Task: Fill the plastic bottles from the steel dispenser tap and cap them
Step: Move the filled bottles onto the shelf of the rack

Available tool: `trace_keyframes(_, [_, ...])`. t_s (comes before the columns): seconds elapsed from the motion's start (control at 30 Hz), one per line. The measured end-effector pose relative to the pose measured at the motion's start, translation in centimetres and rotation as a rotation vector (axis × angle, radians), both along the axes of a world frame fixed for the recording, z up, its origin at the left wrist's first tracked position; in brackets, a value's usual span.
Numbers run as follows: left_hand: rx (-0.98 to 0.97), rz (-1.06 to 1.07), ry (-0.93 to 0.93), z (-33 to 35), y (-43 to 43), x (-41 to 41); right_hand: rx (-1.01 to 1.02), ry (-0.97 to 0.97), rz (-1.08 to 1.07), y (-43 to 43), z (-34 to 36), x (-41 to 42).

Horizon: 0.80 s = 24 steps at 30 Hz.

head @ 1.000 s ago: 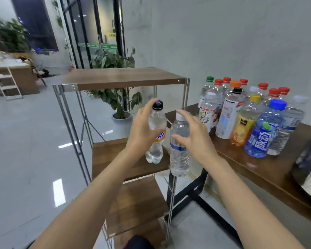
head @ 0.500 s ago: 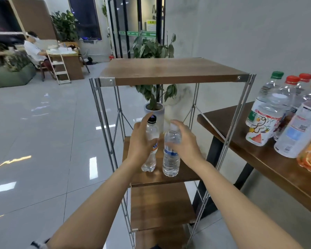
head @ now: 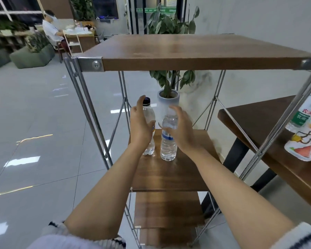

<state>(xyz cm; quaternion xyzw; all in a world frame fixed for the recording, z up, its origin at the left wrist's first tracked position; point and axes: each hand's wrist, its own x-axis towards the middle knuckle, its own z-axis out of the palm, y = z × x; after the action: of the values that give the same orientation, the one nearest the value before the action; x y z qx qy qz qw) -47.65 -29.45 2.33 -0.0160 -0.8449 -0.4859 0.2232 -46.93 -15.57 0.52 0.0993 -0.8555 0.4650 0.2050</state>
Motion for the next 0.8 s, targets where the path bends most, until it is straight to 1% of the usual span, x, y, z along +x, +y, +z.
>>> trace_keyframes(0.17, [-0.011,0.063,-0.007,-0.2,-0.2,-2.6,-0.032,0.007,0.021,-1.1,-0.7,-3.5])
trace_keyframes(0.37, [0.012,0.085,0.015,-0.4,-0.8,-5.0,-0.032,0.025,0.032,-1.8,-0.8,-6.5])
trace_keyframes(0.67, [0.012,0.077,0.036,-0.9,-1.5,-7.4,-0.012,0.077,0.046,-2.7,-1.5,-9.2])
trace_keyframes(0.8, [-0.002,0.071,0.052,-1.2,-1.6,-7.7,0.005,0.070,0.048,-3.1,-1.6,-9.8])
